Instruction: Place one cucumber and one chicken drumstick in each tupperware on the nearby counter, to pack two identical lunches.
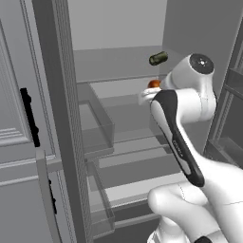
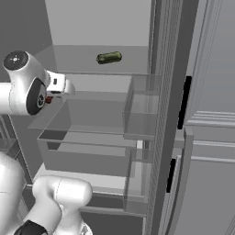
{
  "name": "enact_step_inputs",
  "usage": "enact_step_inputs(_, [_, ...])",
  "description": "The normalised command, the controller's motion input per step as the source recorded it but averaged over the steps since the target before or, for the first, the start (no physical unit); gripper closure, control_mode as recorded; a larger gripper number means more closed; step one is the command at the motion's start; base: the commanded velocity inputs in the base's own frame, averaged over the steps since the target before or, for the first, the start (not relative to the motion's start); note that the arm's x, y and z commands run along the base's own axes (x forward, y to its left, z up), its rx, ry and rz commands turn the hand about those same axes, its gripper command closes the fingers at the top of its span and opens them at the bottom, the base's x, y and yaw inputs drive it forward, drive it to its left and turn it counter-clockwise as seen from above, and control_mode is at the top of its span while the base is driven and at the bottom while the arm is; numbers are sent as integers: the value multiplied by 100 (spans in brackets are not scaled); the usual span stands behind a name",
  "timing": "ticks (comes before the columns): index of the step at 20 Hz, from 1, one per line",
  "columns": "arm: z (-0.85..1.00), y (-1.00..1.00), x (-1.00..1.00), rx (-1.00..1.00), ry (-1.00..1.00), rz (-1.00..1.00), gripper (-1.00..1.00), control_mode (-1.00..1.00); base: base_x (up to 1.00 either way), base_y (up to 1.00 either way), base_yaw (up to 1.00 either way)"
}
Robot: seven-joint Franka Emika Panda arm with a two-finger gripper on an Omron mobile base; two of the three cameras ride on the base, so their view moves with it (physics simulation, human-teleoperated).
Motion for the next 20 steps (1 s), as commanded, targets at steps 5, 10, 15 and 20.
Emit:
enact_step_inputs(5, [-24, 0, -100, 0, 20, 0, 100, -100, 0, 0, 0])
enact_step_inputs(10, [7, -4, -100, 0, 17, 0, 100, -100, 0, 0, 0])
enact_step_inputs(15, [14, -5, -100, 0, 12, 0, 100, -100, 0, 0, 0])
enact_step_inputs(20, [1, -5, -91, 0, 20, 0, 100, -100, 0, 0, 0])
